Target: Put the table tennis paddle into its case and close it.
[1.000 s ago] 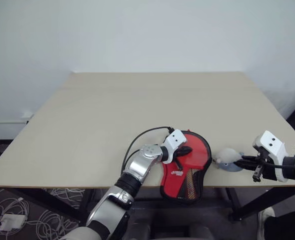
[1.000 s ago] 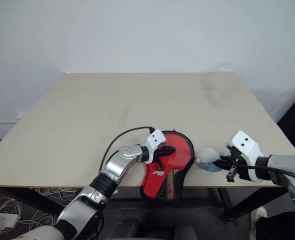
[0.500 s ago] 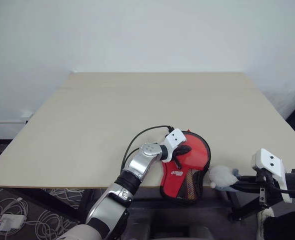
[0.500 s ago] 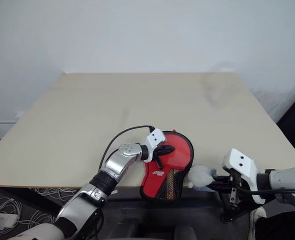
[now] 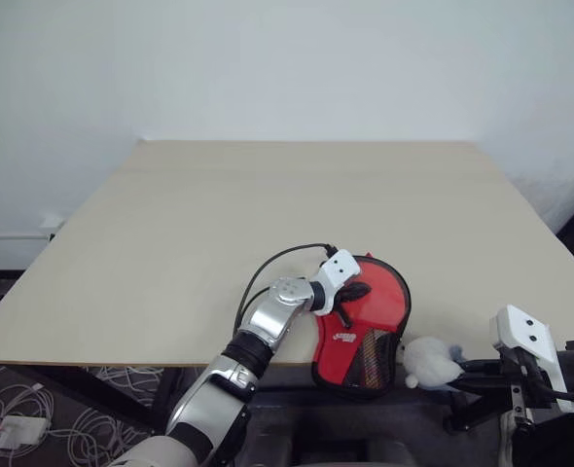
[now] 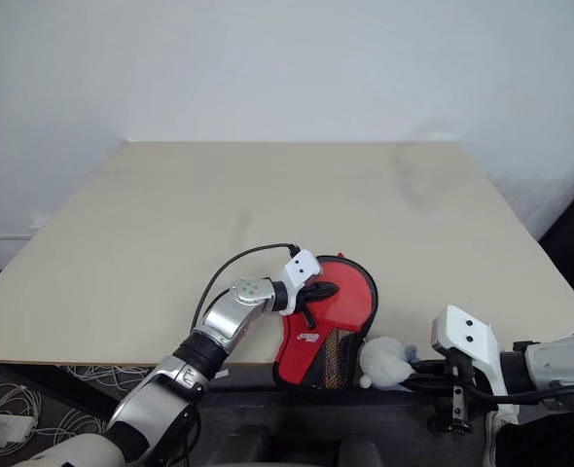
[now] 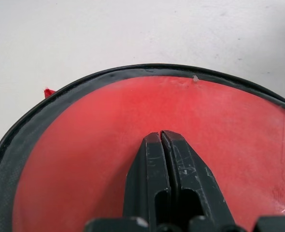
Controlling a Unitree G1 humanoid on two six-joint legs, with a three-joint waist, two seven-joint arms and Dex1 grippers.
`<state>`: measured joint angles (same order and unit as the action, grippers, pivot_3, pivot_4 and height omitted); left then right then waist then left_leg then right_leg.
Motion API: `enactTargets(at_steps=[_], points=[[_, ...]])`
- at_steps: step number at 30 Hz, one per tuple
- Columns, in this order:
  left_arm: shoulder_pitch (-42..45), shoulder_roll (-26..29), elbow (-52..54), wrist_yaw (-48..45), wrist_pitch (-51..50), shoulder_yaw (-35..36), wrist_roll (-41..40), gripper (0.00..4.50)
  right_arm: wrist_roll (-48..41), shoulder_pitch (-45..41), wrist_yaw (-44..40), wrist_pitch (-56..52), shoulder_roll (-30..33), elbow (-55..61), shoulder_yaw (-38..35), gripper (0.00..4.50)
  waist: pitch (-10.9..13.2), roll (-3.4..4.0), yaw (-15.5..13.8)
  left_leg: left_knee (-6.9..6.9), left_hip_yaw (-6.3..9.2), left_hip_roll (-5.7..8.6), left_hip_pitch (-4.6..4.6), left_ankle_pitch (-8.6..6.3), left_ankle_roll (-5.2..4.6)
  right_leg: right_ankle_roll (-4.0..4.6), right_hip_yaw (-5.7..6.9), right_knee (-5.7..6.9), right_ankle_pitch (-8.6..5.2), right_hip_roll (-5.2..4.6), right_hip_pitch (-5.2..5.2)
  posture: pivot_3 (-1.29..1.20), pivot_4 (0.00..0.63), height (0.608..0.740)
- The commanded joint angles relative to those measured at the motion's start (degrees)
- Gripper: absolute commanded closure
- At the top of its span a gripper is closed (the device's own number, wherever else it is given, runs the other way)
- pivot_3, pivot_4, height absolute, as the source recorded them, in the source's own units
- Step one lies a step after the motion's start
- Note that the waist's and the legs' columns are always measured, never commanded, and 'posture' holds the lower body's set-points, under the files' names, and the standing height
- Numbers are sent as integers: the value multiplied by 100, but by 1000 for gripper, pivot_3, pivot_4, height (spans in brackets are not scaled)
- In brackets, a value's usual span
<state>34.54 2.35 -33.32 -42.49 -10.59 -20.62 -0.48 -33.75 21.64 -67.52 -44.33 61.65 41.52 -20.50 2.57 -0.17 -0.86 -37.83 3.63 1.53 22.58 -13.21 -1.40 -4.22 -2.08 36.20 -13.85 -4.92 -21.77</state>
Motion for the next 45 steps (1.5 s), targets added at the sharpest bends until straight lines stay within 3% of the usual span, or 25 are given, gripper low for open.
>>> enactTargets(at_steps=[1,13,20,24,29,33,42,45], points=[[-44,115,-274,6,-108,-38,192,4500,-295,272,-387,117,104,430,-110,4383,0,0,-1,1,4,-2,-1,-2,-2,-2,5,-13,1,1,2,0,0,740],[-21,146,-305,-8,-100,-13,199,4500,-180,1011,-859,616,172,778,-196,4383,-3,-10,1,-8,5,-2,-7,-22,-9,-12,5,-45,7,-2,28,0,0,740],[-12,148,-294,26,-119,13,192,4500,-222,725,-609,597,138,755,35,4383,-3,-11,3,-8,4,-2,-7,-23,-8,-12,6,-46,7,-2,28,0,0,740],[-22,146,-271,65,-185,58,172,4500,-301,315,-524,542,140,596,186,3236,-2,-13,4,-8,3,-4,-8,-23,-8,-12,6,-45,7,-1,27,0,0,740],[-135,231,-23,-19,-256,70,145,4500,-1065,-772,-462,187,133,188,220,1426,-2,-15,23,-8,-2,-8,-9,-23,-8,-12,4,-44,9,-1,33,0,0,740],[-299,356,461,-209,-410,137,-22,3294,-1194,-1895,-128,-34,-6,-467,593,25,-2,-15,30,-5,0,-10,-8,-22,-9,-11,4,-45,9,1,26,0,0,740],[-742,882,2113,-181,-815,827,-523,55,-438,-3496,964,-9,-803,-1952,1522,0,1,-16,9,-2,1,-7,10,-15,-21,-7,-10,-42,13,0,3,0,0,740],[-839,1154,2504,-80,-935,1186,-689,23,-168,-3761,1327,38,-1112,-2246,1705,0,2,-13,7,1,1,-8,15,-7,-36,-12,-18,-37,23,1,-10,0,0,740]])
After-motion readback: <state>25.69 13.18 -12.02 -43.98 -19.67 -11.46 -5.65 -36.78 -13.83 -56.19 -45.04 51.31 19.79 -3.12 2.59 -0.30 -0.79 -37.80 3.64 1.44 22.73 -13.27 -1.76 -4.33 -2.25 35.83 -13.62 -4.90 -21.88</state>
